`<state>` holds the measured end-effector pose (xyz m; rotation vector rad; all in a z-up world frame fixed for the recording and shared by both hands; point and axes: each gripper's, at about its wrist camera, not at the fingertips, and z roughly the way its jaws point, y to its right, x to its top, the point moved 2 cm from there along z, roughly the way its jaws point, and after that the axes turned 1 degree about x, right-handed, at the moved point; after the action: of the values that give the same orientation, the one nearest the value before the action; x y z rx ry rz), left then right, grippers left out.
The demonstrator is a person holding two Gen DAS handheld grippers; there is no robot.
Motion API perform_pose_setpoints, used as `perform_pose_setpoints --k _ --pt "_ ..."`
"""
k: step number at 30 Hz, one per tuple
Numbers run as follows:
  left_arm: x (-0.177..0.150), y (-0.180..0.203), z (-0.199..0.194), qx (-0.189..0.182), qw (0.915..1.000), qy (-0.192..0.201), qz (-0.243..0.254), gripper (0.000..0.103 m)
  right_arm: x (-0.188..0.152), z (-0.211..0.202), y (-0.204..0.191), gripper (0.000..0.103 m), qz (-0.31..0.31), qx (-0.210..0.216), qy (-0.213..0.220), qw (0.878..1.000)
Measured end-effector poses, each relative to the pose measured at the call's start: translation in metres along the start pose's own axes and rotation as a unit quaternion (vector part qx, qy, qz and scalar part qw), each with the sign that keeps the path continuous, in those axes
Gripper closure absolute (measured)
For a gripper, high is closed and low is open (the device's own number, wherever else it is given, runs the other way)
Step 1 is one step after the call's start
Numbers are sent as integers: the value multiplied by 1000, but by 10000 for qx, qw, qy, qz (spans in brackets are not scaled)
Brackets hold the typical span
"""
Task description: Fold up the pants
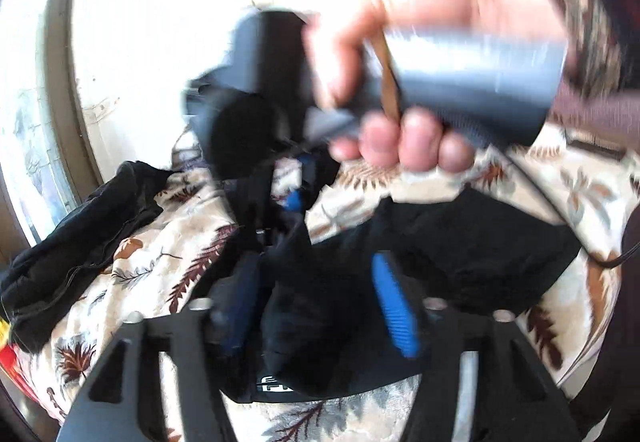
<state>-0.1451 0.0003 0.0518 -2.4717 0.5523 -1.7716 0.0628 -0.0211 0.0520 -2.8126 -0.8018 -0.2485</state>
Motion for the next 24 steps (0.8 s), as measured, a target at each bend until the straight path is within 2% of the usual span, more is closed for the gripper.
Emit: perform_pose_setpoints --k 4,6,8,9,10,13,18,20,22,24 --pt "1 -5 -1 435 9990 87 51 33 8 -7 17 86 499 304 246 9980" --pt "4 -10 -4 692 9972 243 154 28 14 -7 21 86 727 541 377 9952" --pt "8 -15 -7 911 9948 432 163 6 17 -6 21 86 845 640 463 9933" --pt "9 -21 -7 939 9942 514 132 1 19 -4 21 86 865 651 485 9929" --pt "7 -24 -6 926 9942 537 127 0 21 -2 20 86 879 654 510 9927" --pt "0 -27 12 1031 9942 193 233 0 28 -1 22 86 978 718 565 9910" --pt "-14 -34 47 744 9943 -742 -154 0 32 -4 22 86 987 844 632 9895" --pt "-16 -34 50 756 9940 -772 -166 0 30 -7 20 86 910 854 653 9900" --pt "-18 -30 55 838 9928 -852 -44 0 27 -9 18 86 833 857 686 9905" --pt "-24 -21 67 1179 9860 -1138 306 0 24 -11 18 86 805 875 701 9904"
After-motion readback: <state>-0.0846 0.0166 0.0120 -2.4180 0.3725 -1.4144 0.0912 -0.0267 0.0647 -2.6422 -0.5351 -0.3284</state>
